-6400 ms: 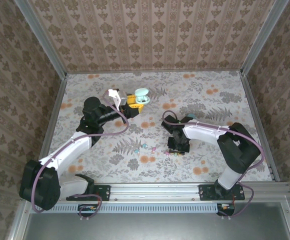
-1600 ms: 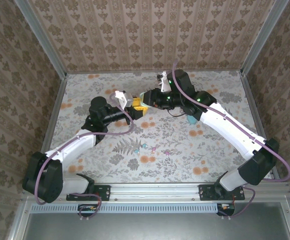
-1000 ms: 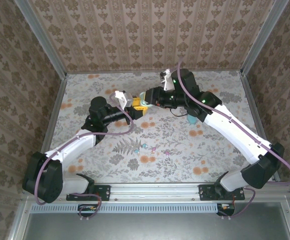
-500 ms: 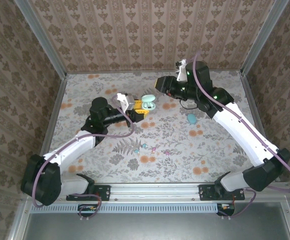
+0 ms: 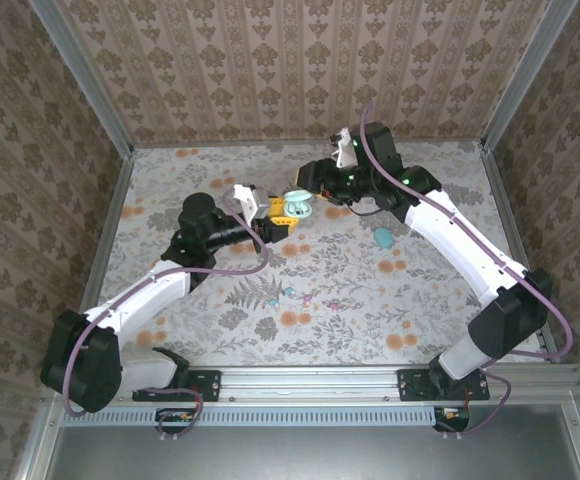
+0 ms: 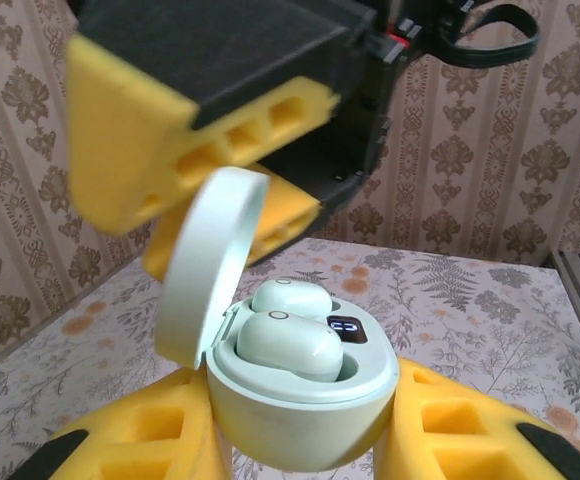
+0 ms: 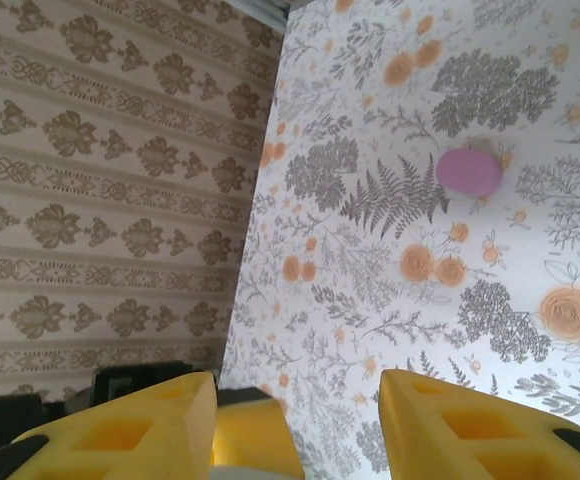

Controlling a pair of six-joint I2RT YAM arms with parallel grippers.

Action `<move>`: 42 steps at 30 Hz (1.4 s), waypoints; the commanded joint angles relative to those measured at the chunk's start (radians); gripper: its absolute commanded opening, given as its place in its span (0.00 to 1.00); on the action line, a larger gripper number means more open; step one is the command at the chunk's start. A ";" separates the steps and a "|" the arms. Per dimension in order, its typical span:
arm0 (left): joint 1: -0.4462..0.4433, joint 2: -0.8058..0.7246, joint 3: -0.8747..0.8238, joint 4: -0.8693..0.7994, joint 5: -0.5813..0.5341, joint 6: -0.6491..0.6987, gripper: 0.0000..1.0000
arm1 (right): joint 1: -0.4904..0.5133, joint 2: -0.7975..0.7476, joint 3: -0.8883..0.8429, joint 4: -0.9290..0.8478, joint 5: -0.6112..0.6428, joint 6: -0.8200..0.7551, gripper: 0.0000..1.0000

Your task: Insert the wireless bluetooth earbuds into the charging case

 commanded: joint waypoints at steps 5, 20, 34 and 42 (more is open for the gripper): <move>-0.004 0.022 0.049 0.106 -0.024 -0.054 0.31 | -0.040 -0.119 -0.213 0.275 -0.192 0.170 0.55; -0.004 0.065 0.078 0.179 -0.011 -0.122 0.31 | -0.063 -0.096 -0.333 0.609 -0.387 0.369 0.54; -0.004 0.072 0.081 0.146 -0.027 -0.109 0.36 | -0.071 -0.128 -0.358 0.603 -0.353 0.359 0.23; -0.003 0.054 0.070 0.046 -0.065 -0.063 0.73 | -0.079 -0.147 -0.408 0.631 -0.208 0.342 0.17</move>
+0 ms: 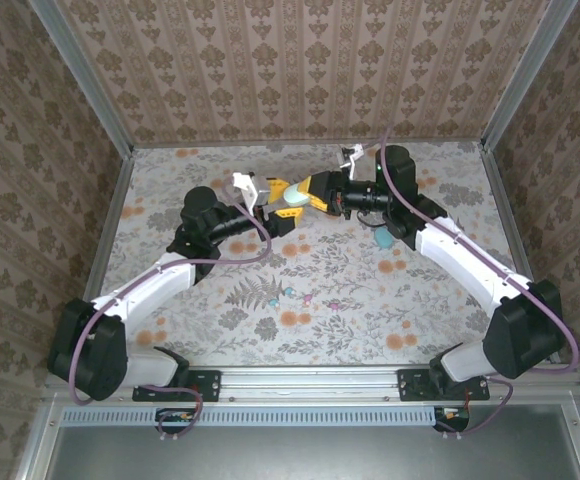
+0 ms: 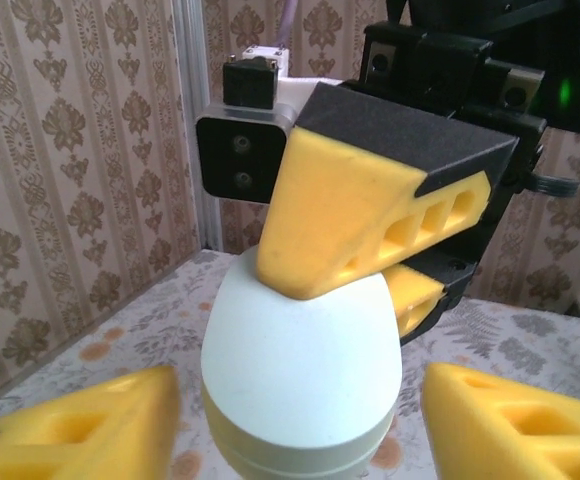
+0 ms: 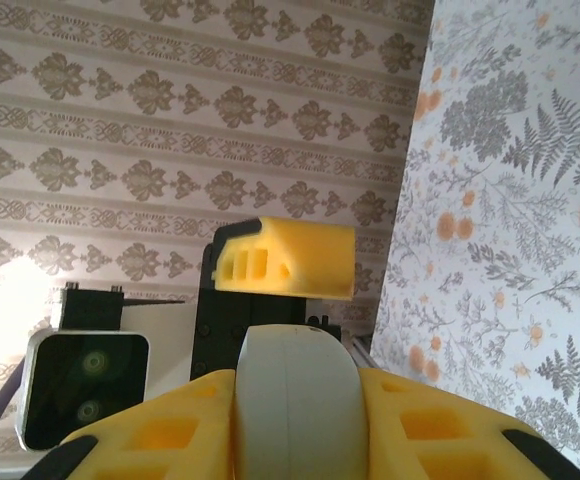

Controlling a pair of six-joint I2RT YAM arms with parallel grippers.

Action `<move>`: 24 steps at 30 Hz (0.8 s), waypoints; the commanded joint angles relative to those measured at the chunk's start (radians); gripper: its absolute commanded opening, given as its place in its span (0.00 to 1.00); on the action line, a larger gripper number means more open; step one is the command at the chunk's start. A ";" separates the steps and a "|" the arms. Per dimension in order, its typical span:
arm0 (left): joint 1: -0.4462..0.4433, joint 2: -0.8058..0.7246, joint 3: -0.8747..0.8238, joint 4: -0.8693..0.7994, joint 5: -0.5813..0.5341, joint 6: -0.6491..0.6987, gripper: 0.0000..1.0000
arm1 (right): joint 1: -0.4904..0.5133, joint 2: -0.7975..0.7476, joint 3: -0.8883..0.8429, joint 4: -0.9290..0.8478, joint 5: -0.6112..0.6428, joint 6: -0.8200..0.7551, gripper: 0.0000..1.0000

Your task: Insert the wireless bluetooth earbuds into the charging case

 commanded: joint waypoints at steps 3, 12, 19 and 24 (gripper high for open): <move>0.001 -0.042 0.007 -0.121 -0.042 0.061 0.77 | -0.016 -0.064 -0.070 0.081 0.179 -0.038 0.16; 0.043 -0.200 -0.059 -0.251 -0.270 0.057 0.89 | -0.068 0.115 -0.140 0.066 0.389 -0.114 0.15; 0.076 -0.273 -0.029 -0.382 -0.370 0.000 0.92 | -0.070 0.374 -0.056 0.080 0.342 -0.151 0.15; 0.118 -0.300 -0.012 -0.446 -0.418 -0.047 0.98 | -0.071 0.525 0.005 0.086 0.314 -0.159 0.15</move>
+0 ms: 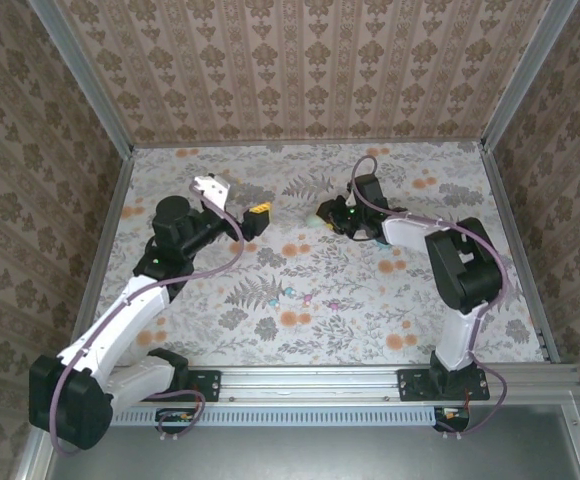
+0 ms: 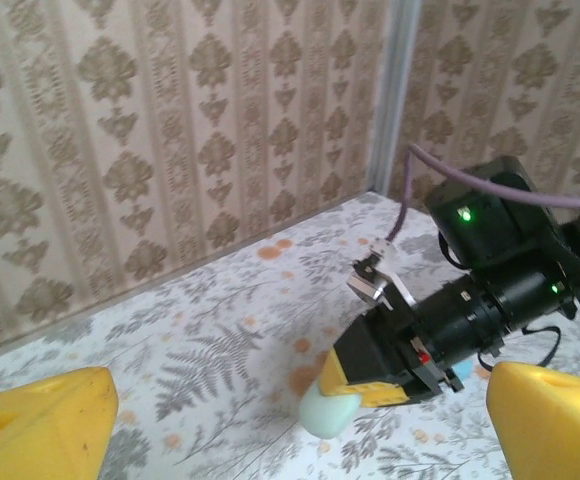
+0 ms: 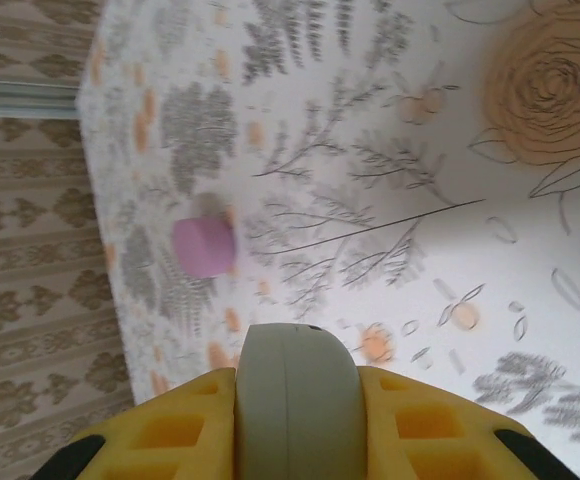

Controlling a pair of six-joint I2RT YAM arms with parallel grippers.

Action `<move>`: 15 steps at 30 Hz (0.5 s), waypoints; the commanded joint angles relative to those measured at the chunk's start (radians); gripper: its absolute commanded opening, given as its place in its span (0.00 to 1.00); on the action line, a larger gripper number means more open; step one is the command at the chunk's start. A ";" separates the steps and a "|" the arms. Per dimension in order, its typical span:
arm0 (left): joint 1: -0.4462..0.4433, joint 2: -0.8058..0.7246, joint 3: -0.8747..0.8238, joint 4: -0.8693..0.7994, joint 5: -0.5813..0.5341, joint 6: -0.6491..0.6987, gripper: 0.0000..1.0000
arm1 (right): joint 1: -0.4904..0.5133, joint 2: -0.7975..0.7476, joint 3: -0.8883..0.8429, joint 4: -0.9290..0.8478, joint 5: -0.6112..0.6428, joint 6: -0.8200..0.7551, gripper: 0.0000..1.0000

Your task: Insert the wireless bluetooth earbuds into the charging case

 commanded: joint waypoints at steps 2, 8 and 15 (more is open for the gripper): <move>0.017 -0.026 0.052 -0.100 -0.064 -0.056 1.00 | -0.002 0.090 0.076 0.041 -0.039 -0.019 0.14; 0.026 -0.014 0.071 -0.138 -0.057 -0.058 1.00 | -0.019 0.147 0.081 0.067 -0.018 -0.018 0.17; 0.031 0.000 0.080 -0.151 -0.042 -0.058 1.00 | -0.035 0.161 0.069 0.045 -0.014 -0.033 0.20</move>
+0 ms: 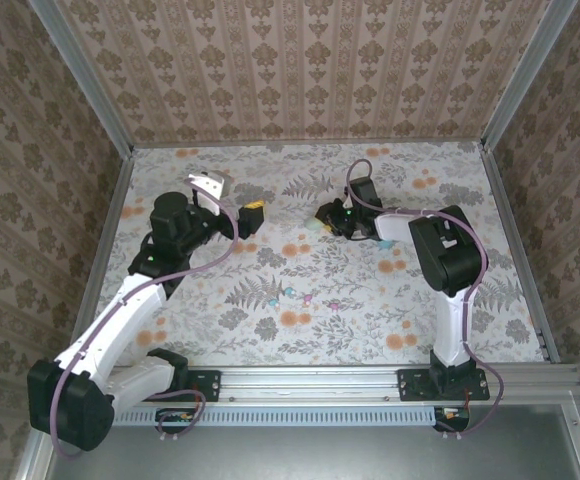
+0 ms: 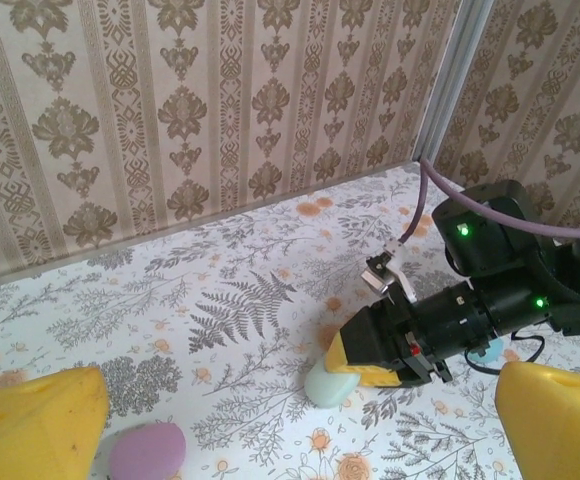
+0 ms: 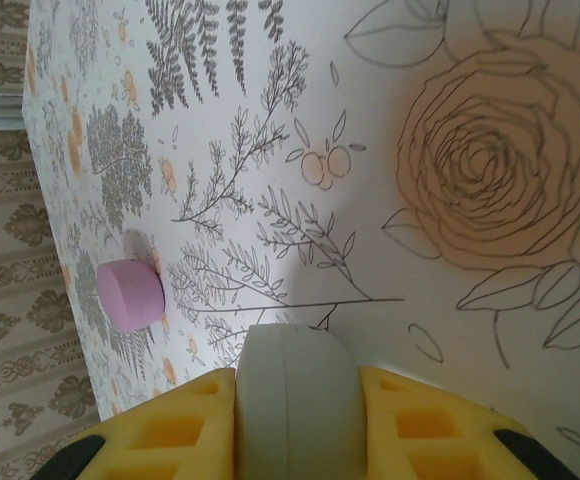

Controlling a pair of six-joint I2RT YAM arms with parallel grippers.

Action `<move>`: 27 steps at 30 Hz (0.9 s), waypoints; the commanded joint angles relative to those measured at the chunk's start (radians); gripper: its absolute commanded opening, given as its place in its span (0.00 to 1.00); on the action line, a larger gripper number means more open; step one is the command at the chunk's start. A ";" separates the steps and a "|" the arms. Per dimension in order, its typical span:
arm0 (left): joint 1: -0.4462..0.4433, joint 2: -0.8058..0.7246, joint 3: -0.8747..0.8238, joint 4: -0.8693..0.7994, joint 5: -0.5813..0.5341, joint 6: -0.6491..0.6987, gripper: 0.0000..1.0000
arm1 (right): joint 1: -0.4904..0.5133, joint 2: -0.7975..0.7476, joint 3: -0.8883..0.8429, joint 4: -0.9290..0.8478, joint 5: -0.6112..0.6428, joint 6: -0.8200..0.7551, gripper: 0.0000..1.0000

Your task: Insert the wireless bluetooth earbuds into the charging case

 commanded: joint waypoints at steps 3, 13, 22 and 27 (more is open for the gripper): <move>0.010 -0.004 0.027 -0.006 0.004 -0.015 1.00 | -0.012 0.008 -0.004 -0.010 0.008 -0.030 0.26; 0.010 0.005 0.024 0.021 0.017 -0.019 1.00 | -0.013 -0.050 -0.003 -0.125 0.051 -0.104 0.40; 0.012 0.000 0.021 0.021 0.018 -0.026 1.00 | -0.014 -0.083 0.006 -0.203 0.078 -0.137 0.45; 0.014 0.004 0.029 0.000 0.013 -0.030 1.00 | -0.014 -0.131 0.019 -0.283 0.104 -0.184 0.49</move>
